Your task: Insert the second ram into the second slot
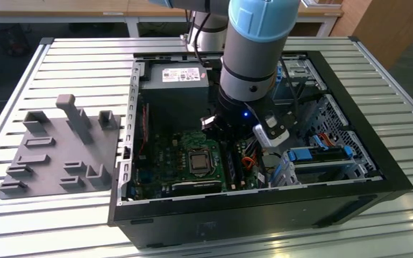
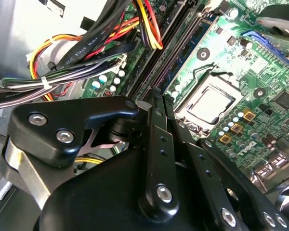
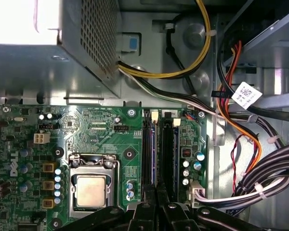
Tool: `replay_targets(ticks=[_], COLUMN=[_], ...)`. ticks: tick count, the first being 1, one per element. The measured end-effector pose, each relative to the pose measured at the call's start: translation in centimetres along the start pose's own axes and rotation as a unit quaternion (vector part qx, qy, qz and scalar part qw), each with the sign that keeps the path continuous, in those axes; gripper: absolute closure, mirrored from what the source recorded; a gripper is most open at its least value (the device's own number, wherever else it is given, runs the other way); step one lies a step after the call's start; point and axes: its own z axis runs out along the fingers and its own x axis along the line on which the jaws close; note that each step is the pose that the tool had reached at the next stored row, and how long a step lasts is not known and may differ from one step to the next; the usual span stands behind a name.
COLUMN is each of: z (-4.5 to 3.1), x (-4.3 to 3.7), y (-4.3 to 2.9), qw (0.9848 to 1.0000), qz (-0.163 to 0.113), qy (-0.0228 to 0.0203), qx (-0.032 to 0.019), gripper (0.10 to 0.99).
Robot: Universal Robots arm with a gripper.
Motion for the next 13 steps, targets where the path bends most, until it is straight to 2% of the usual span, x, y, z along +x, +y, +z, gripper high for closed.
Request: replay_targets(ticks=[13], z=[0.42], x=[0.01], y=[-0.04], qw=[1.0000], qz=[0.000], qy=[0.0002], qx=[0.0000], gripper=[0.957])
